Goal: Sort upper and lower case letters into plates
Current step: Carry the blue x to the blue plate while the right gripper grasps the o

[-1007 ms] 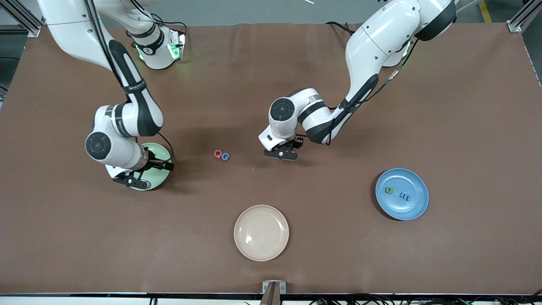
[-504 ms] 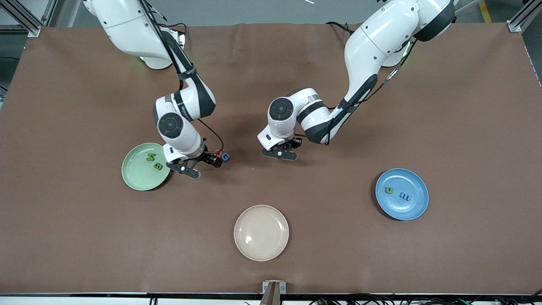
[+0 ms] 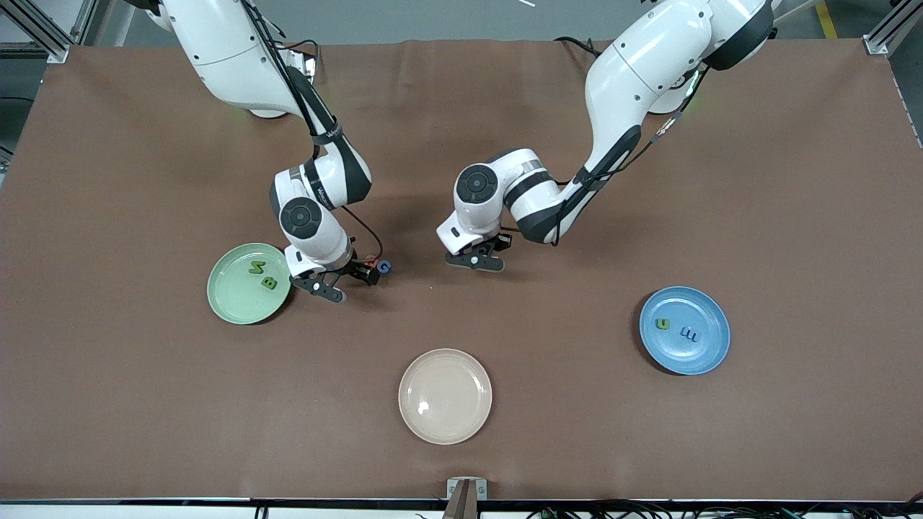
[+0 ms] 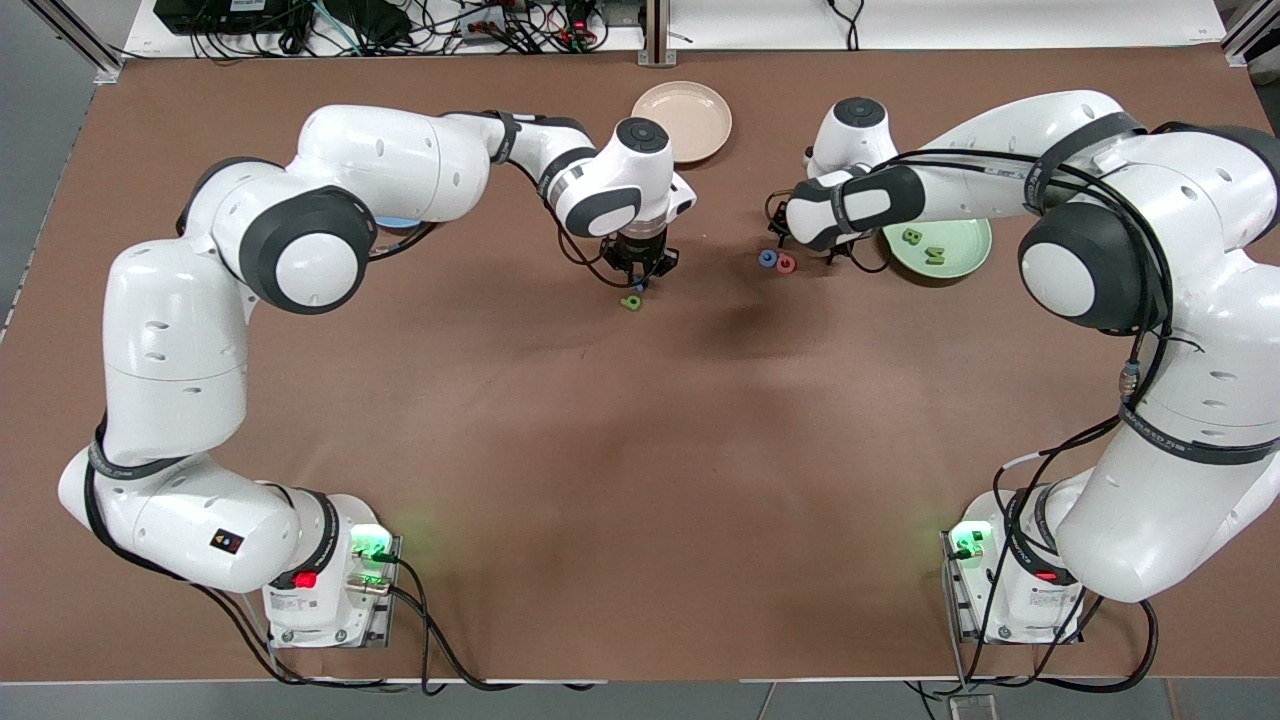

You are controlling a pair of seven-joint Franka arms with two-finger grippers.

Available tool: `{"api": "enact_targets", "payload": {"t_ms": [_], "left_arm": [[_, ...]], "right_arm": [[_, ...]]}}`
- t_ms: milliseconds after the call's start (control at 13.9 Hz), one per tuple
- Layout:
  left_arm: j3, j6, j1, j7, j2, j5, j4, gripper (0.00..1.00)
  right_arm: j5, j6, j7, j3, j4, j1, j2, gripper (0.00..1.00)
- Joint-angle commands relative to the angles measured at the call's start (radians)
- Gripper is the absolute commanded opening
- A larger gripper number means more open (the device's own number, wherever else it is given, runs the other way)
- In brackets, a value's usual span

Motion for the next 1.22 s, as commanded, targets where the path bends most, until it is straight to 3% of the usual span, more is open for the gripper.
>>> {"api": "enact_targets", "payload": {"t_ms": [0, 288, 432, 576, 791, 1007, 1079, 1151], "left_arm": [[0.004, -0.055, 0.023, 0.000, -0.018, 0.018, 0.041, 0.04], [0.002, -0.175, 0.116, 0.005, -0.038, 0.020, 0.145, 0.04], [0.002, -0.181, 0.179, 0.063, -0.056, 0.020, 0.152, 0.04], [0.001, -0.184, 0.253, 0.135, -0.075, 0.020, 0.152, 0.04], [-0.003, -0.184, 0.346, 0.214, -0.085, 0.020, 0.150, 0.04], [-0.001, -0.186, 0.439, 0.304, -0.082, 0.020, 0.126, 0.05], [-0.003, -0.194, 0.477, 0.329, -0.084, 0.020, 0.110, 0.05], [-0.003, -0.198, 0.503, 0.368, -0.084, 0.020, 0.106, 0.05]], "right_arm": [[-0.008, 0.011, 0.073, -0.001, -0.049, 0.050, -0.034, 1.00], [-0.008, 0.005, 0.127, -0.001, -0.052, 0.085, -0.038, 1.00], [-0.008, -0.002, 0.127, -0.001, -0.054, 0.085, -0.044, 0.99], [-0.008, 0.000, 0.125, -0.001, -0.069, 0.088, -0.057, 0.89], [-0.008, -0.005, 0.114, -0.001, -0.086, 0.088, -0.075, 0.65], [-0.008, -0.025, 0.076, -0.004, -0.083, 0.076, -0.083, 0.19], [-0.008, -0.025, 0.068, -0.006, -0.081, 0.067, -0.087, 0.08], [-0.008, -0.025, 0.056, -0.006, -0.078, 0.056, -0.089, 0.03]]}}
